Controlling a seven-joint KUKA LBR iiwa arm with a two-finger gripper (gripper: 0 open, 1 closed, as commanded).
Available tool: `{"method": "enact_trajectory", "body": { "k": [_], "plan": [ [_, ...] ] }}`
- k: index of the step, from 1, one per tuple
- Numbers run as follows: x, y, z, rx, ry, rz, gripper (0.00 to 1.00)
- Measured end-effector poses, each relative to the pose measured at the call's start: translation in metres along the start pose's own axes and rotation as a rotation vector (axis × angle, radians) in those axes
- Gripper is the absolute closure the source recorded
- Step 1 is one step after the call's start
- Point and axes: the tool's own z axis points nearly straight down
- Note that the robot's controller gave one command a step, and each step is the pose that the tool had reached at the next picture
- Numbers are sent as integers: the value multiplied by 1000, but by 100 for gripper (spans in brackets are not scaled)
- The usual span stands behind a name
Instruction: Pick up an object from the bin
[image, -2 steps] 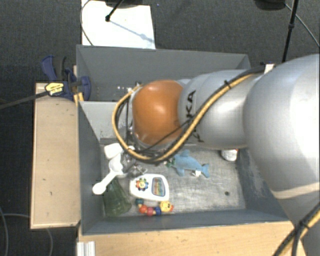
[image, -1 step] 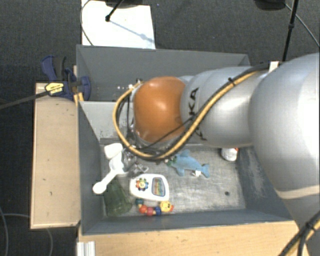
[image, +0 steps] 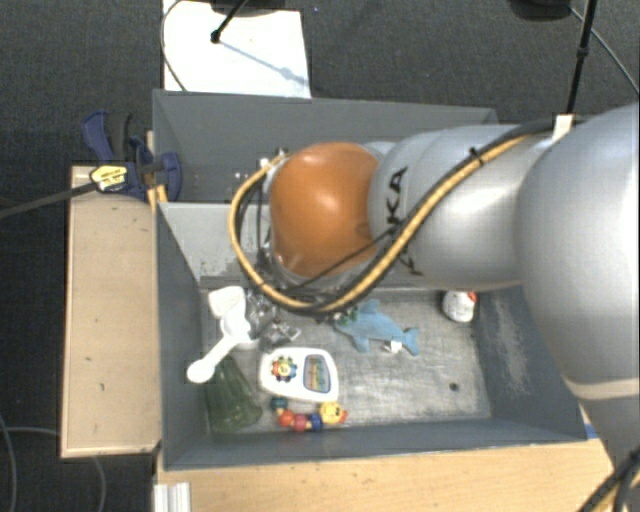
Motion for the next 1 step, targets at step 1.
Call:
{"method": "enact_trajectory", "body": {
  "k": [1],
  "plan": [
    [0,0,-17,1,-1,1,100]
  ]
}}
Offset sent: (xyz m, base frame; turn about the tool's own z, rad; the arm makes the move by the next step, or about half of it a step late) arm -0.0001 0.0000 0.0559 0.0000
